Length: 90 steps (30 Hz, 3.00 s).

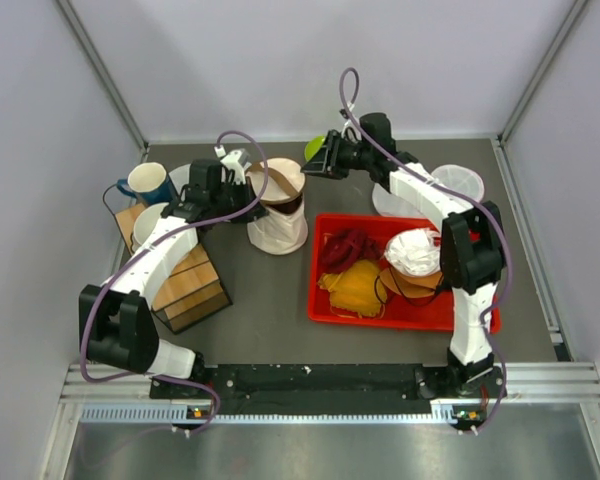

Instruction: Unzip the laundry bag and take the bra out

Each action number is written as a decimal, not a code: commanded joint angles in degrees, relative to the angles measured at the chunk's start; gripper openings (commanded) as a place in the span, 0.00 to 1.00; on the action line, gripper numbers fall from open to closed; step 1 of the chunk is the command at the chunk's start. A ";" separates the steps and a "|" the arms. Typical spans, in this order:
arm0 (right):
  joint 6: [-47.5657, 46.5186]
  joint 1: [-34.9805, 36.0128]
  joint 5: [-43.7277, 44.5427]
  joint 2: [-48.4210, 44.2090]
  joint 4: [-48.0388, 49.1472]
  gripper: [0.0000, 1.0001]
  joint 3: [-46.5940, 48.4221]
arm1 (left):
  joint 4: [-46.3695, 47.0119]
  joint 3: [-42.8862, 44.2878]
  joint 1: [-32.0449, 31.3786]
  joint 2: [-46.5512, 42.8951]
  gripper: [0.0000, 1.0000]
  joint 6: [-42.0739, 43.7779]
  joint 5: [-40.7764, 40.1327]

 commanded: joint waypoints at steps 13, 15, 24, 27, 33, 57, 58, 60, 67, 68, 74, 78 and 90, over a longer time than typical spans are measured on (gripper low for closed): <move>-2.66 1.78 2.50 3.94 -5.25 0.54 7.95 | 3.76 -0.18 -0.24 -0.61 0.00 0.21 1.21; -2.65 2.05 1.97 4.21 -5.16 0.39 8.65 | 3.84 -0.09 -0.24 -0.52 0.00 0.21 1.30; -1.34 2.31 1.88 1.58 -3.75 0.00 8.92 | 4.11 0.17 -0.24 -0.96 0.00 0.38 2.27; -1.07 2.23 3.20 -0.80 -3.75 0.00 8.48 | 1.83 1.93 -0.24 -0.87 0.24 -0.76 -0.36; 0.16 2.84 4.95 -5.54 -3.67 0.00 5.41 | -3.35 3.07 -0.41 -7.97 0.95 0.91 -10.53; 2.62 9.17 8.91 -15.30 3.54 0.00 -5.23 | -13.72 23.71 -8.06 -3.26 0.98 -13.49 -26.47; 1.57 9.34 9.18 -15.30 3.46 0.00 -5.40 | -15.56 28.51 -7.62 -1.68 0.99 -14.29 -26.47; 0.69 9.87 10.06 -15.74 2.84 0.00 -5.32 | -21.01 33.37 -7.27 3.85 0.99 -14.73 -24.99; -4.58 11.28 13.04 -16.27 0.65 0.00 -5.14 | -30.43 46.84 -7.36 16.08 0.98 -14.64 -21.46; -5.20 11.45 13.92 -16.27 0.47 0.00 -5.23 | -30.61 46.67 -7.36 16.87 0.98 -14.82 -21.46; -7.22 12.16 15.15 -16.62 -0.06 0.00 -6.11 | -30.44 44.21 -7.36 17.93 0.98 -15.35 -25.13; -8.63 12.77 16.30 -16.71 -0.94 0.00 -6.02 | -29.56 43.07 -7.36 18.20 0.90 -15.79 -25.50; -12.67 12.95 19.81 -19.17 -2.08 0.00 -7.07 | -28.24 42.27 -7.36 17.49 0.16 -14.91 -26.03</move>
